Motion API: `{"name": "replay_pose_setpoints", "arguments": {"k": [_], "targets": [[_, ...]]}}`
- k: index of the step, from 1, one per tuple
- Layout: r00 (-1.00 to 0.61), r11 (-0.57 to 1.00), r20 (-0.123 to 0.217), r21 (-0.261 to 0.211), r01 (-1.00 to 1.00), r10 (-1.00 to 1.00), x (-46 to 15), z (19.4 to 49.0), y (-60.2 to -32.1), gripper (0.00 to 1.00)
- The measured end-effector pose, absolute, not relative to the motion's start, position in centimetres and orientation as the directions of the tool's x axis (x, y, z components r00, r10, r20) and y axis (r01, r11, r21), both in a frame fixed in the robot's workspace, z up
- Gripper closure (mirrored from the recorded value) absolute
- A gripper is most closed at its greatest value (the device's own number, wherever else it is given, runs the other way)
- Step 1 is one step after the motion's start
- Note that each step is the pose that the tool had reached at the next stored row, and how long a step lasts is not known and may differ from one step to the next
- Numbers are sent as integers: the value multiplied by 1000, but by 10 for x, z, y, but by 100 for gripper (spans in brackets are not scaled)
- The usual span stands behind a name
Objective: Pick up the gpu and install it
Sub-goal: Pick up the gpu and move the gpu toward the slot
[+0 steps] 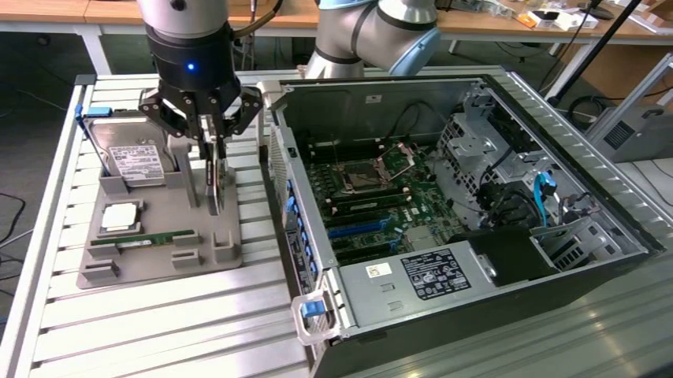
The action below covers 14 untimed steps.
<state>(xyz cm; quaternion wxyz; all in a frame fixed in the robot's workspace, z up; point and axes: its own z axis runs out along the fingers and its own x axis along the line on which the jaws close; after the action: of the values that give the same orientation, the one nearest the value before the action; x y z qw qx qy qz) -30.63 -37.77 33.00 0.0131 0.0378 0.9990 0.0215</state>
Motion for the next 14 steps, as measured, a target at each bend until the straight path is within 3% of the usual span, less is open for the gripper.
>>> {"name": "replay_pose_setpoints", "arguments": {"k": [14], "targets": [[-997,996,-24,44,75,76,-306,334,-378,73]]}}
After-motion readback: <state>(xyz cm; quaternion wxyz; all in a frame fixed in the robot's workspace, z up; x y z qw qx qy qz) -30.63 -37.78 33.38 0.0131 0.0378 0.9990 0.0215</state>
